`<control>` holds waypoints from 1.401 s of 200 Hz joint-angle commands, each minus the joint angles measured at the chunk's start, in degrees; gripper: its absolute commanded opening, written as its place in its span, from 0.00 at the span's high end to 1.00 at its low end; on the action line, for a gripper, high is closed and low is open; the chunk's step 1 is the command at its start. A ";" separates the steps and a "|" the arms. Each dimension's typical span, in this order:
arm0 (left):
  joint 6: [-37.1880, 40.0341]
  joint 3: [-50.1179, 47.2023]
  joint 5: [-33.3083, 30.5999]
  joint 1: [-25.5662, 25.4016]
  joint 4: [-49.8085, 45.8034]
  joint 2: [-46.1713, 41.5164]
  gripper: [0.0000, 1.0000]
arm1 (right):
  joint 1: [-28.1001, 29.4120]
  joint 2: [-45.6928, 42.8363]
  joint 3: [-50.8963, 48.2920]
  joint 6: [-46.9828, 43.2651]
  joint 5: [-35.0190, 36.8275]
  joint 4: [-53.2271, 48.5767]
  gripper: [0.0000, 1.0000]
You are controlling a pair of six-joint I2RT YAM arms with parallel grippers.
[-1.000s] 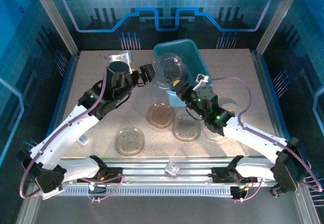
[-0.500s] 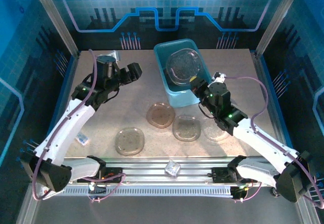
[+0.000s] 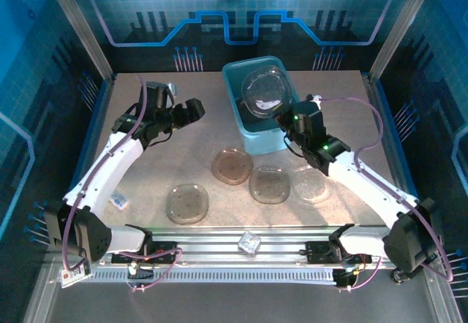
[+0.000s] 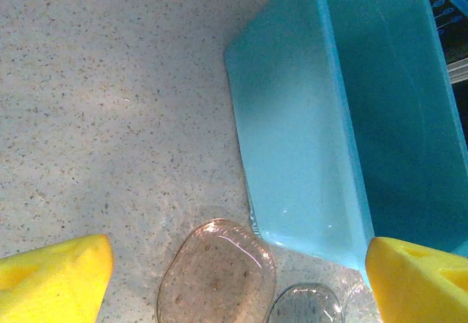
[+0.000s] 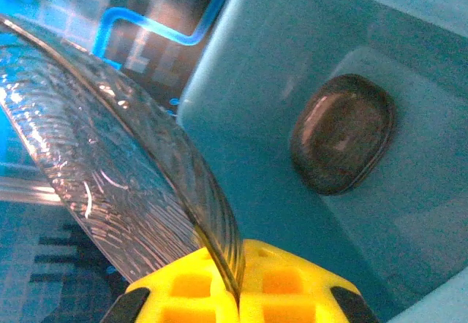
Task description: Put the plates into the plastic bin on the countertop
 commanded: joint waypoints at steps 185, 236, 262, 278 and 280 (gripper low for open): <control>3.33 4.42 8.30 6.35 -1.43 10.60 0.10 | -4.93 26.28 16.73 15.47 -1.39 -5.23 1.00; 3.81 5.57 8.43 6.80 -1.97 11.78 0.10 | -5.32 28.13 17.75 16.69 -1.89 -6.54 1.00; 3.53 6.21 9.09 6.80 -2.06 12.70 0.10 | -5.39 28.19 18.26 16.72 -1.98 -7.04 1.00; 2.47 6.48 10.09 6.80 -1.61 13.19 0.10 | -5.29 28.28 18.70 16.50 -1.74 -7.67 1.00; 2.33 6.48 10.26 6.80 -1.44 13.27 0.10 | -5.33 28.34 18.76 16.49 -1.72 -7.80 1.00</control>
